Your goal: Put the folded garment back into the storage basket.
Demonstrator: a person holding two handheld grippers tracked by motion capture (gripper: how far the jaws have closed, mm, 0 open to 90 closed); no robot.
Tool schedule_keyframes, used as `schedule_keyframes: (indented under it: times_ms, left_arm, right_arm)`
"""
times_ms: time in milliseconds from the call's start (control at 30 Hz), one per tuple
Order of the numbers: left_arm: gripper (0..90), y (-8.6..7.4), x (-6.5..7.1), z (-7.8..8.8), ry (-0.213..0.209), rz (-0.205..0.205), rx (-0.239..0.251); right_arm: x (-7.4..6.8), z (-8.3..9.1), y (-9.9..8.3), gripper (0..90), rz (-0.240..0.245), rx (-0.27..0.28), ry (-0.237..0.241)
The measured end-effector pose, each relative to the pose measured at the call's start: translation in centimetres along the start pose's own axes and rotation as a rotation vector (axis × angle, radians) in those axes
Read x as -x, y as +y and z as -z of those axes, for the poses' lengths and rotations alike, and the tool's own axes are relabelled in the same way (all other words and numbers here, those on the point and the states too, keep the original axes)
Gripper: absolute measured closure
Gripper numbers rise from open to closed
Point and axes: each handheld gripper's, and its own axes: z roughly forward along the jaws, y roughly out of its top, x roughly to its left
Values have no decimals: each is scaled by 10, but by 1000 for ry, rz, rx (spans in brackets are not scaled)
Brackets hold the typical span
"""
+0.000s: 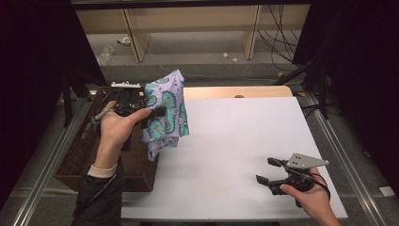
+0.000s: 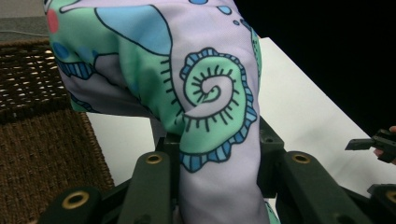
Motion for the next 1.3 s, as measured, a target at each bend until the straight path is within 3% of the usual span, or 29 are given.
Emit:
schedule_keyframes:
  times_ms: [667, 1300]
  left_arm:
    - [659, 1, -9, 11, 21, 19, 28]
    - [659, -1, -24, 24, 69, 51, 57]
  right_arm:
    - [0, 0, 0, 174, 0, -3, 1]
    - [0, 0, 0, 174, -2, -7, 1]
